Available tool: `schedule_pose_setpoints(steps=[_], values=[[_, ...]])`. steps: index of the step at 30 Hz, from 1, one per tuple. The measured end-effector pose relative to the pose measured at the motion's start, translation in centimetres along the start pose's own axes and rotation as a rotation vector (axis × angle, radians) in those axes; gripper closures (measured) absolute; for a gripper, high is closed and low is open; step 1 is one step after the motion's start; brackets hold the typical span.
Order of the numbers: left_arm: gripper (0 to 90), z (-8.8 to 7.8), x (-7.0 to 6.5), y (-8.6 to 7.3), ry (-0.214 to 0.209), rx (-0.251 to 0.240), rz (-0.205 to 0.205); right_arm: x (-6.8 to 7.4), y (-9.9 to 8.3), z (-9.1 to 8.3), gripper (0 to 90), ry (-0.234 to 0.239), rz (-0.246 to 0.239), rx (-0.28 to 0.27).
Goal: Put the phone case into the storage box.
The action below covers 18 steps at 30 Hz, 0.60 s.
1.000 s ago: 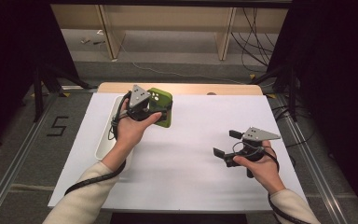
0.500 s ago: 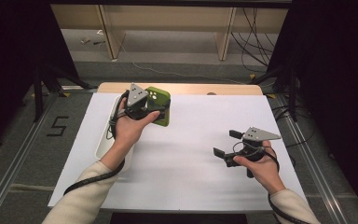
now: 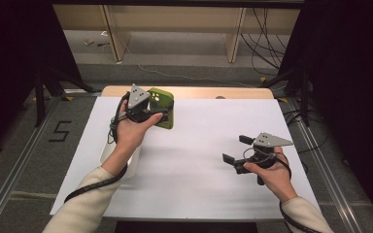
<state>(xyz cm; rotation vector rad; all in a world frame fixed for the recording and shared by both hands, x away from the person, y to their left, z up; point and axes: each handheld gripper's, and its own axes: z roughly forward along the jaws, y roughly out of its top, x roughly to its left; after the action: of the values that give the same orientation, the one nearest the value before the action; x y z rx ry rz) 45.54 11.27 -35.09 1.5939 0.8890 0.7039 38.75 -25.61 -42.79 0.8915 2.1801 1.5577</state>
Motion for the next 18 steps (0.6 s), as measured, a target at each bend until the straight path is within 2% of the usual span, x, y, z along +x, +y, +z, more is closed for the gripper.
schedule_pose_setpoints(steps=[18], values=[[16.9, -0.34, 0.89, 0.25, 0.028, -0.005, -0.006, -0.21, -0.02, -0.45, 1.4, 0.0, -0.003, -0.011]])
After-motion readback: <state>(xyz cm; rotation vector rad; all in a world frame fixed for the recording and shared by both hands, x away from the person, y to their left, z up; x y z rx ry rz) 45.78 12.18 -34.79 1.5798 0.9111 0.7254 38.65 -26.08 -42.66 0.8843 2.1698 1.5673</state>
